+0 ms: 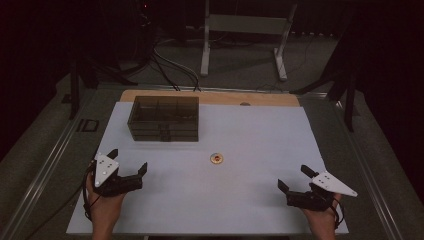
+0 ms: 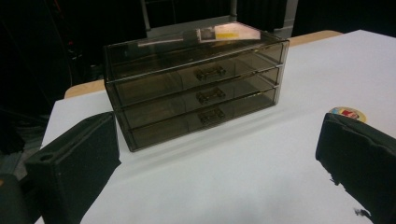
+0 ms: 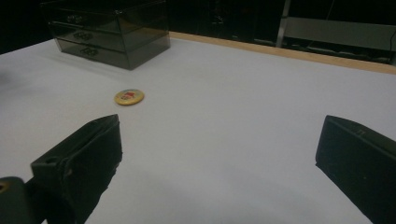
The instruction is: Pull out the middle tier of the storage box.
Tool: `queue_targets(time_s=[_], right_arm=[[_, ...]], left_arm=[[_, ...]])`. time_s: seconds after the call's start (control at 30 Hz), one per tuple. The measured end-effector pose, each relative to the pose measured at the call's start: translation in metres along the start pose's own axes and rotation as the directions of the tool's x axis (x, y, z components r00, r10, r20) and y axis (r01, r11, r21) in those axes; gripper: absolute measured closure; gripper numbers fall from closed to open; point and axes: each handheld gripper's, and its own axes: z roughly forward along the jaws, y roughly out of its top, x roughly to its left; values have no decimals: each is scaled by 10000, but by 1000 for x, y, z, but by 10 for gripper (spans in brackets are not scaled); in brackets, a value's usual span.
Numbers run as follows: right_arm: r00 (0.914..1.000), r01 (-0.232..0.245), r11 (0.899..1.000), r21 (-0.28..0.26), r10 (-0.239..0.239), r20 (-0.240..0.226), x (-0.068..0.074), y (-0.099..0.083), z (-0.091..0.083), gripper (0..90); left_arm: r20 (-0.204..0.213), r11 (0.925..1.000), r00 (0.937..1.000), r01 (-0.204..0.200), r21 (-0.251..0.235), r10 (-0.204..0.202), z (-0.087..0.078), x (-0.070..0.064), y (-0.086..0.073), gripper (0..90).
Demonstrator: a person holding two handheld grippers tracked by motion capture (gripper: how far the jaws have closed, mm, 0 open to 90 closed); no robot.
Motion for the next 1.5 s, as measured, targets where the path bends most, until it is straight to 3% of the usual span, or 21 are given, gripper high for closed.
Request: queue_targets(time_s=[0.1, 0.43, 0.63, 0.93, 1.5], right_arm=[[10000, 17, 10000, -48, -17, 13, 0, 0, 0, 4], [10000, -6, 10000, -27, 6, 67, -1, 0, 0, 4], [10000, -6, 10000, -32, 6, 80, -2, 0, 0, 4], [9999, -33, 10000, -66, 34, 101, -2, 0, 0, 4], [9999, -22, 10000, -96, 23, 130, -2, 0, 0, 4]], left_arm=[[4, 9997, 9997, 228, 120, -228, 4, 0, 3, 10], [-6, 9986, 9990, 451, 280, -451, 17, -3, 8, 10], [-43, 9980, 9989, 469, 433, -468, 29, -4, 8, 10], [-153, 9976, 9979, 640, 271, -636, 35, -2, 12, 10], [-275, 9965, 9971, 722, 409, -711, 53, -2, 18, 10]])
